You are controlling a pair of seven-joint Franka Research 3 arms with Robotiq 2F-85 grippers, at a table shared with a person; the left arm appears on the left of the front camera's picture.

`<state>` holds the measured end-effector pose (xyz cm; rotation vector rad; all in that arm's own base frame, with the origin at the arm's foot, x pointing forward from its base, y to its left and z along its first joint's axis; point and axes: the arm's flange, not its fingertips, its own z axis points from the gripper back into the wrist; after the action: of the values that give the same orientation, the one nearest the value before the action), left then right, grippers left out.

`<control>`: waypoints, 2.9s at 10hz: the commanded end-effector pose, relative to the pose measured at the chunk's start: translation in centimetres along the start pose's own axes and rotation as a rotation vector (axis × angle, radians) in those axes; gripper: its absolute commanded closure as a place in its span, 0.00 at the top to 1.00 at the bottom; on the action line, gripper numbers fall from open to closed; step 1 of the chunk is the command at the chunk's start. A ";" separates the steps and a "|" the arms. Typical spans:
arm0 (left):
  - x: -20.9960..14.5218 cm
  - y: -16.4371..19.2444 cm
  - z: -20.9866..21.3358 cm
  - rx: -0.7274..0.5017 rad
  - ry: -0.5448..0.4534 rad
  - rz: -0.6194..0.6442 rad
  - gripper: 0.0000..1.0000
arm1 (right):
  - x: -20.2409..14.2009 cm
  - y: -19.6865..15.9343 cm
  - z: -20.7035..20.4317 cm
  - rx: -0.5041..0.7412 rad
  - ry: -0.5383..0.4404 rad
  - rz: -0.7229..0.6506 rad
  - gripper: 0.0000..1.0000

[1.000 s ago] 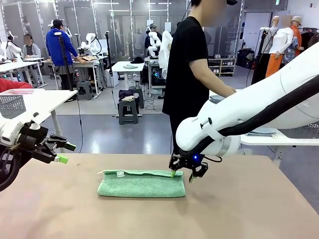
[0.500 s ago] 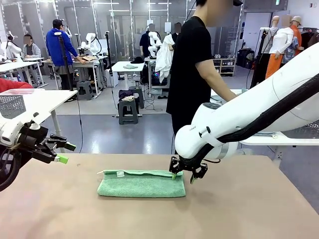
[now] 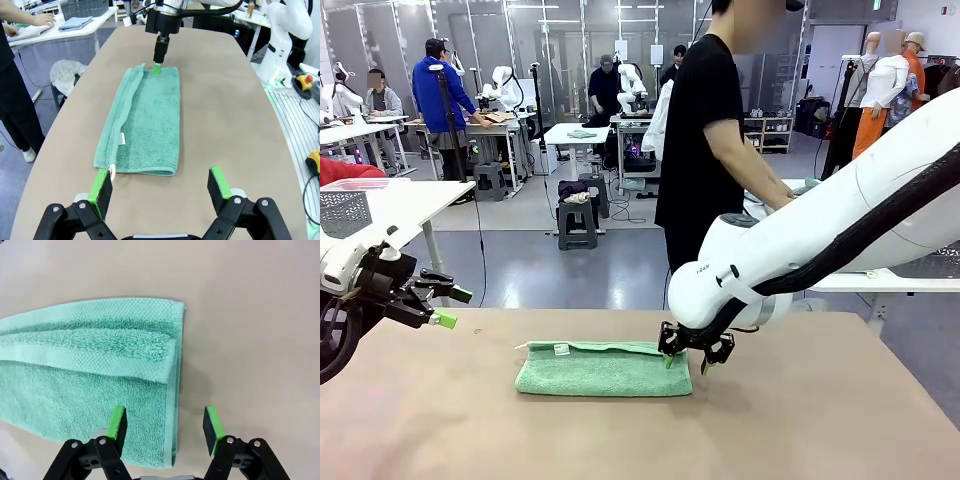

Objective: Fold the towels and place them in the basket.
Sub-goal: When a person lays out a Towel with hook on the table, fold it in half twice.

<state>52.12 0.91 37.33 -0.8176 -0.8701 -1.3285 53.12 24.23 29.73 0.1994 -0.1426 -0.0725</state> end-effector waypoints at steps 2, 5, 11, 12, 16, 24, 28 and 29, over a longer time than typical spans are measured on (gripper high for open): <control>0.1 0.0 0.0 -0.001 0.000 0.005 0.97 | 0.5 1.3 -0.7 -0.042 -0.017 -0.022 0.57; 0.1 0.0 0.0 -0.001 0.000 0.005 0.97 | 0.4 1.4 -1.0 -0.060 -0.027 -0.028 0.65; 0.1 0.0 0.0 -0.001 0.000 0.005 0.97 | 0.2 1.8 -1.6 -0.084 -0.001 -0.024 0.25; 0.1 0.0 0.0 -0.001 0.000 0.005 0.97 | 0.2 1.9 -1.6 -0.090 0.000 -0.024 0.06; 0.1 0.0 0.0 -0.001 0.000 0.005 0.97 | 0.1 1.9 -2.0 -0.112 0.003 -0.024 0.00; 0.1 0.0 0.0 -0.001 0.000 0.005 0.97 | 1.9 -3.2 1.2 -0.092 -0.018 0.034 0.00; 0.1 0.0 0.0 -0.001 0.000 0.005 0.97 | 0.0 -1.2 4.3 -0.077 -0.052 0.095 0.00; 0.1 0.0 0.0 -0.001 0.000 0.005 0.97 | -0.9 -0.1 5.4 -0.080 -0.063 0.116 0.00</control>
<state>52.12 0.92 37.32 -0.8177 -0.8700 -1.3283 53.00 22.68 33.89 0.1228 -0.2000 0.0037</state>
